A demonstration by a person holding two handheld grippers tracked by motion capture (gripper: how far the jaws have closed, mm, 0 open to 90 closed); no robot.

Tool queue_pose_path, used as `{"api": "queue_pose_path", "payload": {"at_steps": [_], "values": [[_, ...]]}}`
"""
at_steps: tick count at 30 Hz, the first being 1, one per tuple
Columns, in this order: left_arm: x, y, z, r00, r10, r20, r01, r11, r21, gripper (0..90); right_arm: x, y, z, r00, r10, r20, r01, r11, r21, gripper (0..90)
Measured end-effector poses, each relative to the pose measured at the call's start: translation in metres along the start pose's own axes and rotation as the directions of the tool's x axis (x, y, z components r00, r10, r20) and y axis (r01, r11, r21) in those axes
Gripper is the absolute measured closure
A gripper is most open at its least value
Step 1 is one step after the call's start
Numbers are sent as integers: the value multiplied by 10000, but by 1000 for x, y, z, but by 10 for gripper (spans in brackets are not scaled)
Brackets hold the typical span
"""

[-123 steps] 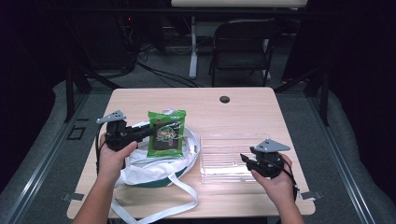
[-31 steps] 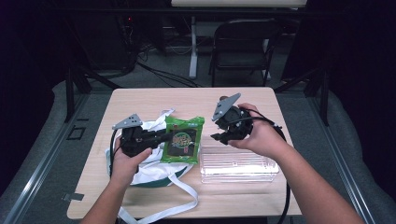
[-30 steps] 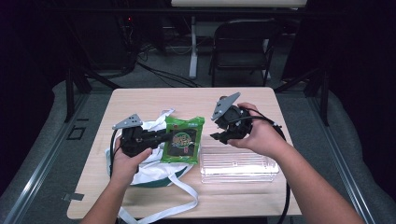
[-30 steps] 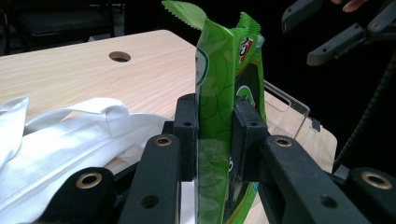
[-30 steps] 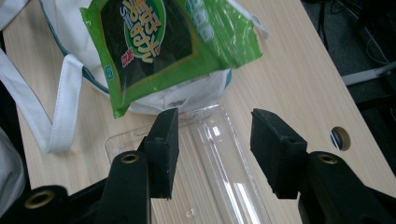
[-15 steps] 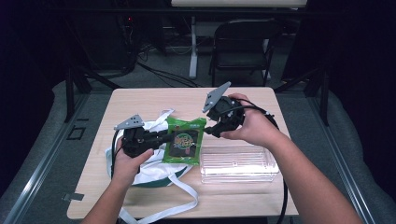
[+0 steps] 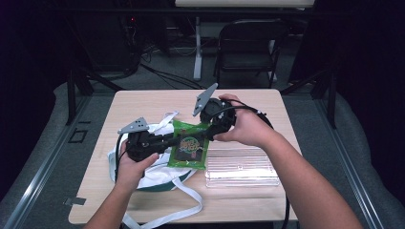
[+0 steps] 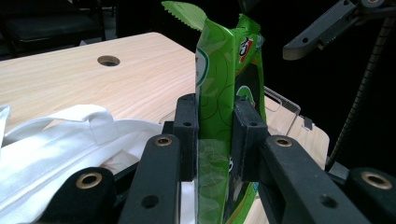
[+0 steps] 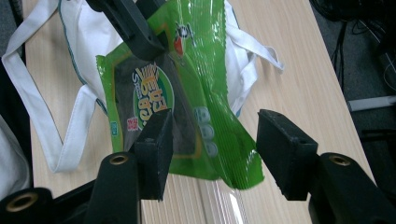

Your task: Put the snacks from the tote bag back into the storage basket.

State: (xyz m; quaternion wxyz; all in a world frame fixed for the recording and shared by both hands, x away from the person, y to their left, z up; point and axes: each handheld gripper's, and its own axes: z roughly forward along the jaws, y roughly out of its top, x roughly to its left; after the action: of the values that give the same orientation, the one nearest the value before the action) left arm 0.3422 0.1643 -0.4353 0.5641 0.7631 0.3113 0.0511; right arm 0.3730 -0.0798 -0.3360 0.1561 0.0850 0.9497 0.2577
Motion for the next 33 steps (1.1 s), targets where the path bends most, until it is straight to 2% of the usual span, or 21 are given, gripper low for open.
{"api": "queue_pose_path", "payload": {"at_steps": [16,28,33], "values": [[-3,0,2,9999,117,89,-117,9999,27,747,3,15,14,9987,-278,-438,291,9992,287,505],[-6,0,4,9996,221,195,-222,9997,40,748,3,15,18,9959,-230,-877,283,9979,591,571],[-8,0,5,9991,322,258,-325,9994,86,749,3,15,19,9938,-437,-1021,516,9958,761,585]]}}
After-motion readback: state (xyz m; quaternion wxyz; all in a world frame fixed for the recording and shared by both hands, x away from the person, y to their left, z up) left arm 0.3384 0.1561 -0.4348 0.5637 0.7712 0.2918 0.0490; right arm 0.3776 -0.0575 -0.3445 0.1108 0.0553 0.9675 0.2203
